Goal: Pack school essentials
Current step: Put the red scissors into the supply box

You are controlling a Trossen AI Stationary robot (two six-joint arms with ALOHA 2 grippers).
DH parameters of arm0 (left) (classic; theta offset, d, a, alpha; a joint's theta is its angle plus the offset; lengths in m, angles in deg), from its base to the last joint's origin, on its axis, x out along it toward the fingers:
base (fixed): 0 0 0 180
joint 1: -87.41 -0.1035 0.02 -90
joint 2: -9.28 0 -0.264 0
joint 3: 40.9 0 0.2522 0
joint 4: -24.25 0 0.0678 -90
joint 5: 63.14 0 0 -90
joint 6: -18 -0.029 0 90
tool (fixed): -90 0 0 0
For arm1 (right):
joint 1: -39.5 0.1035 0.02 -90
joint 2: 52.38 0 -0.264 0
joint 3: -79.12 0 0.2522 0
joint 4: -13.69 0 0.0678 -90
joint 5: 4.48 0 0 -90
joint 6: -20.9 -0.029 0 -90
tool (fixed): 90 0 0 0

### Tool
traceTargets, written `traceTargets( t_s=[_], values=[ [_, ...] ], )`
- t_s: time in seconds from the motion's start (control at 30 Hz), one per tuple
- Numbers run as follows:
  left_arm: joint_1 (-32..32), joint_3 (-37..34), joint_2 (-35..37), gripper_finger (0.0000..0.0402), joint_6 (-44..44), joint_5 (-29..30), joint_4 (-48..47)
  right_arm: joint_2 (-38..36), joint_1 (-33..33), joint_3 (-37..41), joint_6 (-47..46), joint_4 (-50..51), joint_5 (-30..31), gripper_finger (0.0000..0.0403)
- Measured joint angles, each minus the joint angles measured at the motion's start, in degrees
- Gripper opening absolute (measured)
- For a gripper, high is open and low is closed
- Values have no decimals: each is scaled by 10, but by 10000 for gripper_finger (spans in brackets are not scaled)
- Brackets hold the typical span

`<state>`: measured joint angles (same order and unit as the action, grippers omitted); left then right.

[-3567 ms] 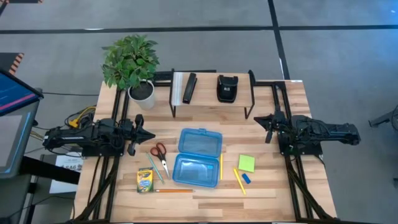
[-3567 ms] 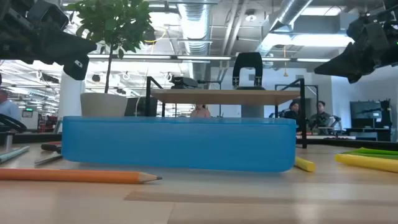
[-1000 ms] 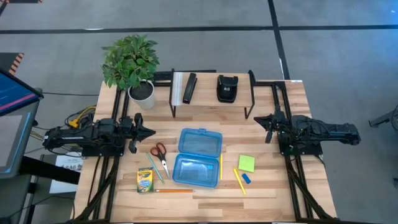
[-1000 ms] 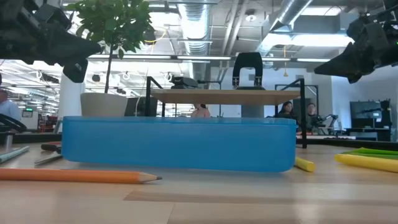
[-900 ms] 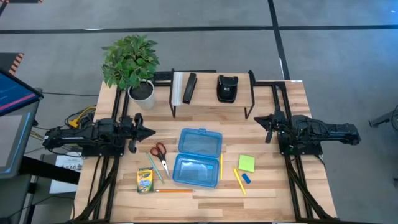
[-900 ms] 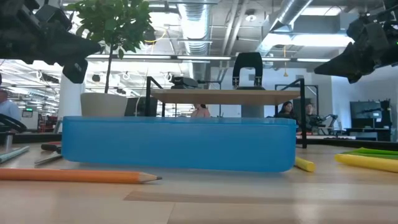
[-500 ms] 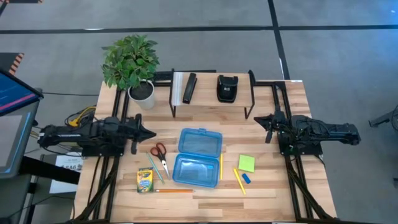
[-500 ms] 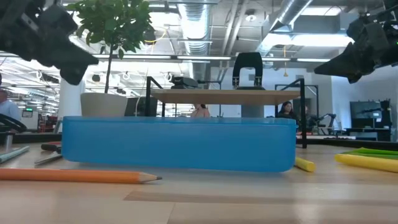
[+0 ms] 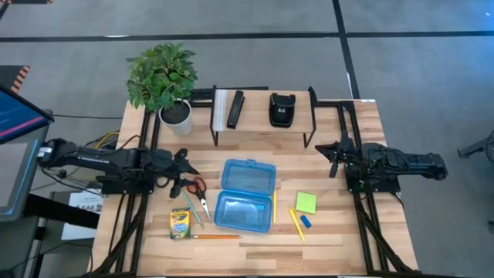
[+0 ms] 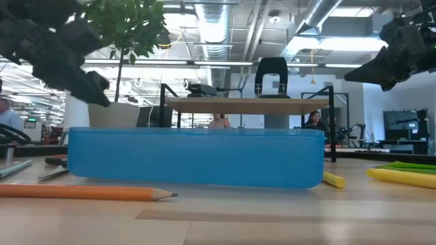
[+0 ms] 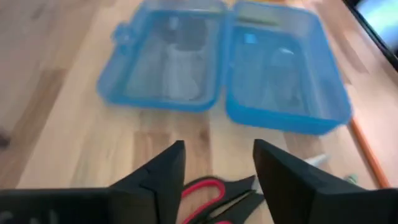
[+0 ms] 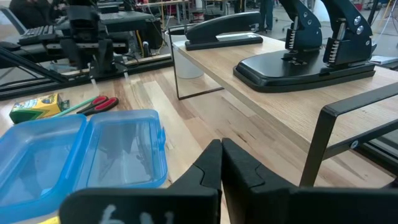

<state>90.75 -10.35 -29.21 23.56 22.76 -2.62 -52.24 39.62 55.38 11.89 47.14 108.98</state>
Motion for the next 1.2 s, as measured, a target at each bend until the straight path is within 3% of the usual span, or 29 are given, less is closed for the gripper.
traceTargets(
  t_s=[0.23,0.43,0.83,1.2],
  values=[
    [90,51,-109,195,-134,38,-24,0,0,0,0,0,0,26],
    [140,77,-183,195,-133,86,-55,0,0,0,0,0,0,26],
    [120,90,-306,195,-108,113,-99,0,0,0,0,0,0,26],
    [111,92,-328,195,-130,117,-86,0,0,0,0,0,0,26]
  ],
)
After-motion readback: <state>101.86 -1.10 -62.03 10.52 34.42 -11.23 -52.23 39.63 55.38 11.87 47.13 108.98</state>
